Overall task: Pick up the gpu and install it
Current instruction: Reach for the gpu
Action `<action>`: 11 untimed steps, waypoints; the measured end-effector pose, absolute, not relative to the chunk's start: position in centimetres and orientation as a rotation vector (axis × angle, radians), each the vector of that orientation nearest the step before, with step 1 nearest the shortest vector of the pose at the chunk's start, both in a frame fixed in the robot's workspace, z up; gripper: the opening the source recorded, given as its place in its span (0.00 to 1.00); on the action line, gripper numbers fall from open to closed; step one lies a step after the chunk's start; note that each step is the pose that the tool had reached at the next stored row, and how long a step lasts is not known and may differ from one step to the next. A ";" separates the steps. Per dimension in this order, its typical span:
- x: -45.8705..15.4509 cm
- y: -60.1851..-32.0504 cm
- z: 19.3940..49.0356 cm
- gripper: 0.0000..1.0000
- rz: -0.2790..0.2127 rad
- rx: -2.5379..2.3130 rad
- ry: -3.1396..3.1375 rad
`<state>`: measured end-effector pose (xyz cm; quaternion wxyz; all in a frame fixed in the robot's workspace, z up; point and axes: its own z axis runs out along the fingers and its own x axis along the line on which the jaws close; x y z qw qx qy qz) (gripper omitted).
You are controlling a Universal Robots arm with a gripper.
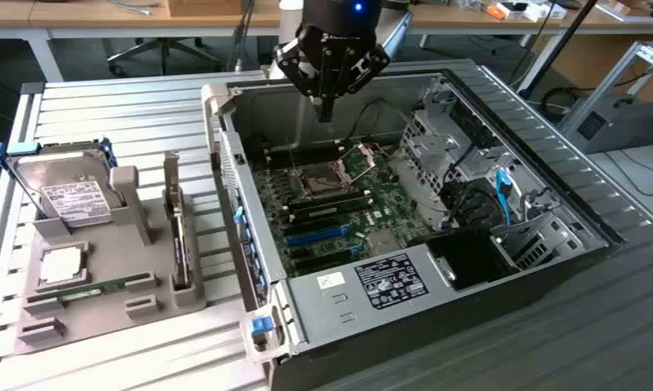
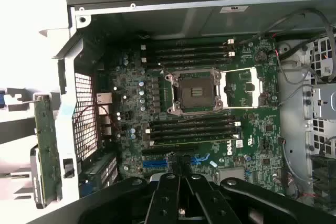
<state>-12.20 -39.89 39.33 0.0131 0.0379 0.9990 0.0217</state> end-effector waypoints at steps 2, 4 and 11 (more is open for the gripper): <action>-12.2 -39.9 39.3 0.11 0.068 0.118 3.112; -12.2 -39.9 39.3 0.11 0.068 0.118 3.113; -12.4 -39.9 39.3 0.11 0.068 0.118 3.112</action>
